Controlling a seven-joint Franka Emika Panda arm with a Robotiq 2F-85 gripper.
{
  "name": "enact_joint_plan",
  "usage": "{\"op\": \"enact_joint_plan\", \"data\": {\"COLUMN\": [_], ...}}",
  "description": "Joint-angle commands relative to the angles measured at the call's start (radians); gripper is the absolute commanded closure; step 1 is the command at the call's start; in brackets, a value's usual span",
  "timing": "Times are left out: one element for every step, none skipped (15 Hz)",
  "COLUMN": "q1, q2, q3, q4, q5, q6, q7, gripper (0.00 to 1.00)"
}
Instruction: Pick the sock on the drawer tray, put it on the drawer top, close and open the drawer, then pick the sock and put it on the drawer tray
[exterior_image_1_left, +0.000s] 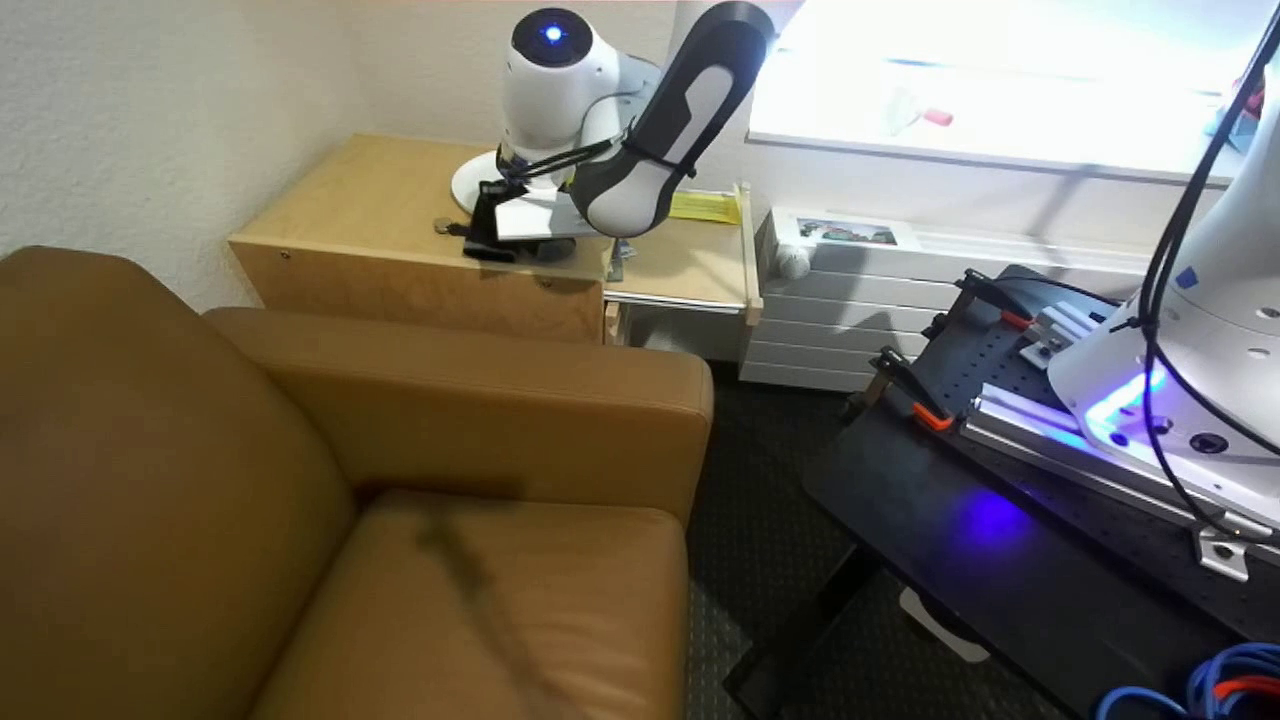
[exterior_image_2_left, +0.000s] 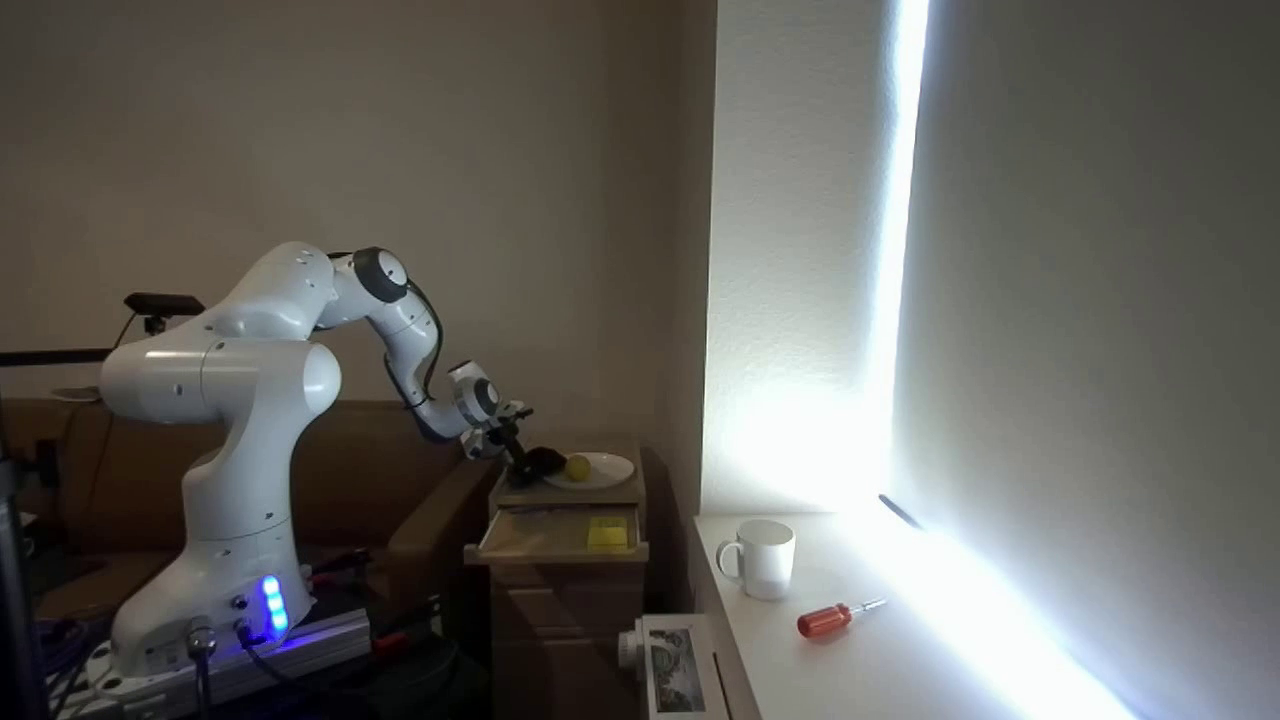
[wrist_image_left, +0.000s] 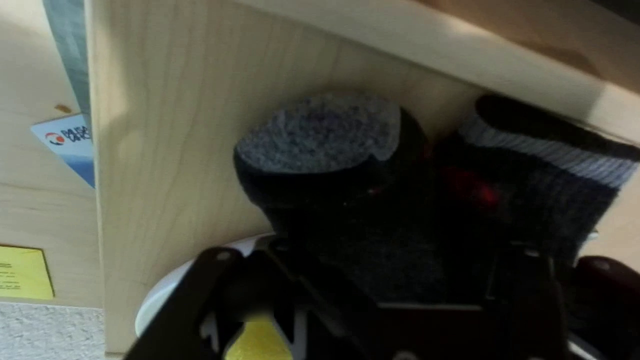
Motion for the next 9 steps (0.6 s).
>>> {"op": "enact_joint_plan", "data": {"q1": [0.004,-0.002,0.007,0.001,-0.016,-0.041,-0.072,-0.102,-0.138], "q2": [0.024,0.014,0.009,-0.017,-0.056,-0.098,-0.154,-0.199,-0.264], "q3": [-0.003,0.009,0.001,0.016,0.043,0.082,0.125,0.164,0.208], "q4": [0.039,0.033,0.027,0.008,-0.019,-0.045,-0.078,-0.105,-0.150], "q5": [0.043,0.048,0.047,0.048,0.051,0.054,0.064,0.073,0.084], "q6": [-0.043,-0.054,-0.066,-0.087,-0.104,-0.136,-0.170,-0.193,-0.219], "q7": [-0.021,-0.031,-0.025,-0.035,-0.054,-0.085,-0.124,-0.157,-0.203], "gripper": [0.54,0.62,0.68,0.75,0.82,0.89,0.95,0.98,1.00]}}
